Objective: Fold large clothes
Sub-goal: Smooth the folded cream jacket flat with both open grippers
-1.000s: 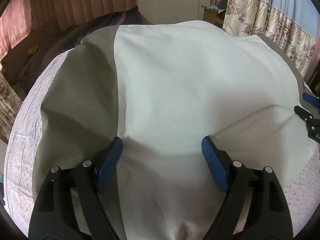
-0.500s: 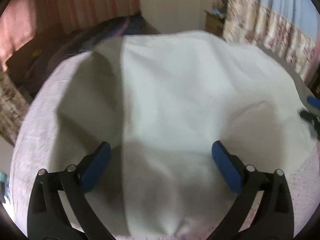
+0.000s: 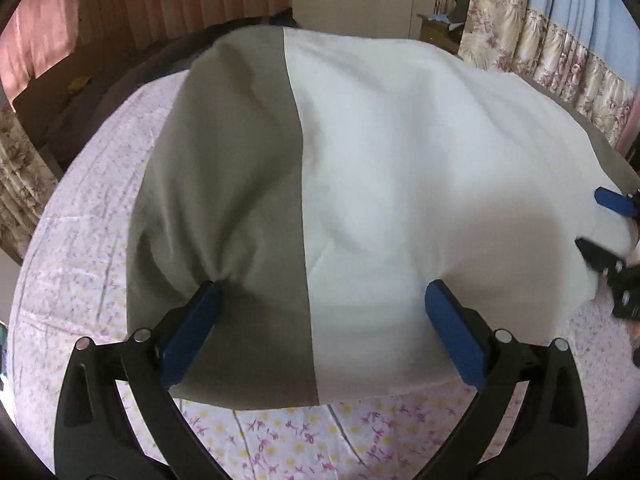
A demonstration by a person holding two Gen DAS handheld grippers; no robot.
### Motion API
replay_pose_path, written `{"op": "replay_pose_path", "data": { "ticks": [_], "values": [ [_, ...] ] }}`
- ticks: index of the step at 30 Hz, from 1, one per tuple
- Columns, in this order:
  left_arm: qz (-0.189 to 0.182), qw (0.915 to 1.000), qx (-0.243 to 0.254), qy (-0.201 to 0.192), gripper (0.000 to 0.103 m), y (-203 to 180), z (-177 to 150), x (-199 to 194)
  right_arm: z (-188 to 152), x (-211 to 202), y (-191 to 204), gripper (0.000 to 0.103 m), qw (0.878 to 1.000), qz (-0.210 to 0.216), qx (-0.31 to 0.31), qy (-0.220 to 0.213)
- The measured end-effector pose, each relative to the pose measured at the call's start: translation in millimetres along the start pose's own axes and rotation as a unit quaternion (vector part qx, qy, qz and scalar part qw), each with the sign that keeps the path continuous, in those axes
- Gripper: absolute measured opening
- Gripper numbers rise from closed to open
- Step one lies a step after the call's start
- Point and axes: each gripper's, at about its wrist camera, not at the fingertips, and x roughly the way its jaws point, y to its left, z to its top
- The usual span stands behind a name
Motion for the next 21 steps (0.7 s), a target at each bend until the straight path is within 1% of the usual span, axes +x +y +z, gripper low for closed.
{"op": "replay_pose_path", "data": {
  "ticks": [2, 6, 8, 9, 10, 11, 12, 13, 14, 15, 17, 18, 19, 20, 21],
  "values": [
    [-0.012, 0.9999, -0.007, 0.004, 0.1, 3.3, -1.8, 0.9, -6.3, -1.5, -12.9, 0.089, 1.0, -0.016, -0.001, 0.003],
    [-0.02, 0.9997, -0.005, 0.012, 0.1, 4.3, -5.1, 1.3, -15.2, -8.2, -44.6, 0.089, 0.999, -0.035, 0.015, 0.009],
    [-0.02, 0.9996, -0.002, 0.019, 0.1, 5.6, -0.5, -3.7, -10.2, -13.0, -55.8, 0.089, 0.999, -0.043, 0.024, 0.017],
    [-0.014, 0.9997, 0.003, 0.019, 0.099, 5.1, 4.5, -10.4, -4.3, -15.5, -56.8, 0.089, 0.999, -0.045, 0.022, 0.018],
    [-0.004, 0.9998, 0.011, 0.014, 0.099, 4.8, 10.5, -18.2, 6.1, -20.9, -57.2, 0.089, 0.999, -0.044, 0.018, 0.008],
    [0.005, 0.9998, 0.018, 0.005, 0.099, 3.8, 18.3, -27.3, 19.5, -26.8, -57.2, 0.089, 0.999, -0.034, 0.019, -0.009],
    [0.001, 0.9998, 0.02, -0.007, 0.1, 2.1, 30.2, -37.3, 28.6, -30.0, -57.2, 0.089, 0.999, -0.026, 0.023, -0.019],
    [-0.01, 0.9998, 0.015, -0.01, 0.1, 1.3, 40.0, -41.9, 46.0, -31.2, -57.1, 0.089, 0.999, -0.015, 0.033, -0.032],
    [-0.032, 0.9995, 0.006, -0.005, 0.1, -0.5, 56.2, -42.6, 59.1, -28.8, -56.4, 0.089, 0.999, -0.007, 0.039, -0.037],
    [-0.046, 0.9989, 0.001, 0.004, 0.1, -4.5, 67.8, -39.0, 79.2, -20.0, -54.2, 0.089, 0.998, 0.003, 0.043, -0.038],
    [-0.072, 0.9969, 0.0, 0.032, 0.1, -18.6, 97.0, -21.2, 106.9, 2.3, -48.6, 0.089, 0.999, 0.006, 0.032, -0.024],
    [-0.069, 0.9966, 0.004, 0.044, 0.1, -27.9, 106.9, -12.1, 125.1, 22.3, -42.9, 0.089, 1.0, 0.013, 0.021, -0.007],
    [-0.068, 0.9961, 0.008, 0.055, 0.1, -37.2, 115.0, -3.3, 134.6, 34.9, -40.8, 0.089, 1.0, 0.017, 0.016, 0.004],
    [-0.074, 0.9943, 0.02, 0.074, 0.1, -48.8, 127.8, 12.9, 145.0, 50.5, -37.7, 0.089, 1.0, 0.02, 0.012, 0.021],
    [-0.074, 0.9931, 0.025, 0.087, 0.1, -51.7, 134.6, 25.8, 154.2, 69.8, -34.3, 0.089, 0.999, 0.021, 0.007, 0.041]
  ]
}}
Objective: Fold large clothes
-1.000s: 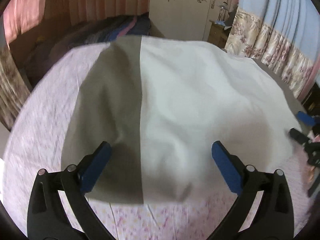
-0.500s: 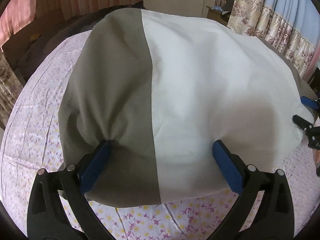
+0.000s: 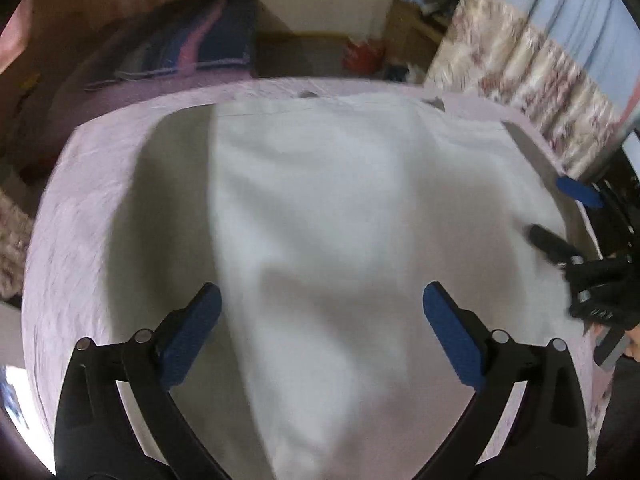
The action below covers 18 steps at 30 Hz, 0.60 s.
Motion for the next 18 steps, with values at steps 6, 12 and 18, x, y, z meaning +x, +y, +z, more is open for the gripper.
{"op": "replay_pose_path", "data": {
  "ticks": [6, 12, 18],
  "values": [
    [0.059, 0.9965, 0.021, 0.055, 0.1, 24.8, 21.9, 59.9, -7.6, 48.8, -7.6, 0.086, 0.996, -0.041, -0.023, 0.071],
    [0.077, 0.9958, 0.018, 0.047, 0.081, 63.1, 12.7, 49.8, -35.4, 42.9, -72.2, 0.086, 0.991, -0.097, 0.038, 0.086],
    [0.086, 0.9948, -0.036, 0.04, 0.09, 98.4, -0.3, 35.5, -55.3, 13.0, -103.3, 0.086, 0.988, -0.089, 0.102, 0.068]
  ]
}}
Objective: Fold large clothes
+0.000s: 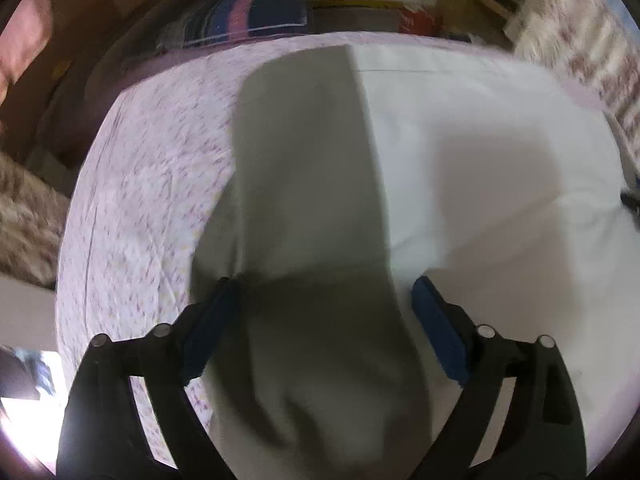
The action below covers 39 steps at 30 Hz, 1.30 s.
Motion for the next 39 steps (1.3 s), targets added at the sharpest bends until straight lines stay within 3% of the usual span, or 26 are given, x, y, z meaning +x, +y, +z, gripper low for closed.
{"op": "replay_pose_path", "data": {
  "ticks": [4, 6, 13, 18, 21, 24, 39],
  "values": [
    [-0.006, 0.9992, -0.007, -0.039, 0.099, -12.5, -15.1, -35.0, -13.4, -59.2, 5.1, 0.088, 0.996, 0.041, 0.006, -0.075],
    [-0.018, 0.9965, 0.005, -0.081, 0.1, -34.0, -26.9, -64.9, -28.3, -85.6, 10.8, 0.092, 0.991, 0.077, 0.021, -0.103],
    [-0.074, 0.9834, 0.021, -0.164, 0.1, -106.4, -88.8, -120.3, -89.9, -129.6, 3.8, 0.101, 0.975, 0.119, 0.088, -0.165],
    [-0.085, 0.9799, -0.003, -0.181, 0.1, -143.2, -116.1, -111.4, -124.0, -116.7, -27.4, 0.101, 0.968, 0.121, 0.157, -0.155],
    [-0.103, 0.984, -0.019, -0.144, 0.1, -156.9, -123.0, -88.6, -143.9, -108.2, -49.7, 0.101, 0.961, 0.117, 0.207, -0.141],
    [-0.098, 0.9861, -0.034, -0.13, 0.1, -160.2, -125.2, -68.6, -164.2, -98.4, -70.8, 0.101, 0.952, 0.126, 0.253, -0.12],
    [-0.049, 0.9854, -0.025, -0.161, 0.1, -180.6, -123.2, -75.8, -223.5, -86.0, -83.1, 0.101, 0.936, 0.108, 0.315, -0.116]
  ]
}}
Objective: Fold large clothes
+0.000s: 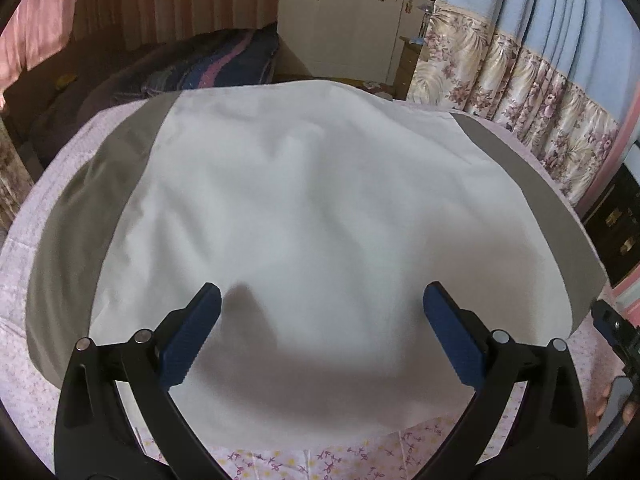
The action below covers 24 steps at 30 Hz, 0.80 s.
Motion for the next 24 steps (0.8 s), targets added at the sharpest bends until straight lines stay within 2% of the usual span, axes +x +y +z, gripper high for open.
{"op": "replay_pose_path", "data": {
  "ticks": [5, 10, 12, 15, 19, 22, 24],
  "values": [
    [-0.006, 0.9999, 0.002, 0.011, 0.1, -8.6, -5.8, 3.6, -6.9, 9.4, -1.2, 0.101, 1.0, -0.002, 0.016, 0.003],
    [0.019, 0.9994, 0.031, 0.003, 0.1, -21.8, -10.0, 11.4, -6.8, 12.6, 7.5, 0.099, 1.0, 0.0, 0.015, -0.007],
    [0.018, 0.9993, 0.033, 0.008, 0.1, -20.4, -8.7, 16.6, -6.2, 13.4, 13.4, 0.086, 1.0, 0.009, 0.012, -0.004],
    [0.012, 0.9993, 0.033, 0.012, 0.1, -18.0, -6.1, 19.4, -7.8, 13.5, 17.5, 0.082, 1.0, 0.016, 0.015, -0.001],
    [0.012, 0.9991, 0.038, 0.015, 0.1, -18.8, -4.9, 23.0, -9.8, 14.9, 12.1, 0.082, 0.997, 0.045, 0.056, 0.004],
    [0.009, 0.9991, 0.039, 0.015, 0.1, -18.6, -5.6, 23.6, -12.4, 1.4, 5.1, 0.084, 0.991, 0.082, 0.101, -0.024],
    [0.007, 0.9991, 0.039, 0.015, 0.1, -18.4, -6.5, 23.1, -13.7, 8.1, 9.0, 0.084, 0.991, 0.09, 0.102, -0.008]
  ]
}}
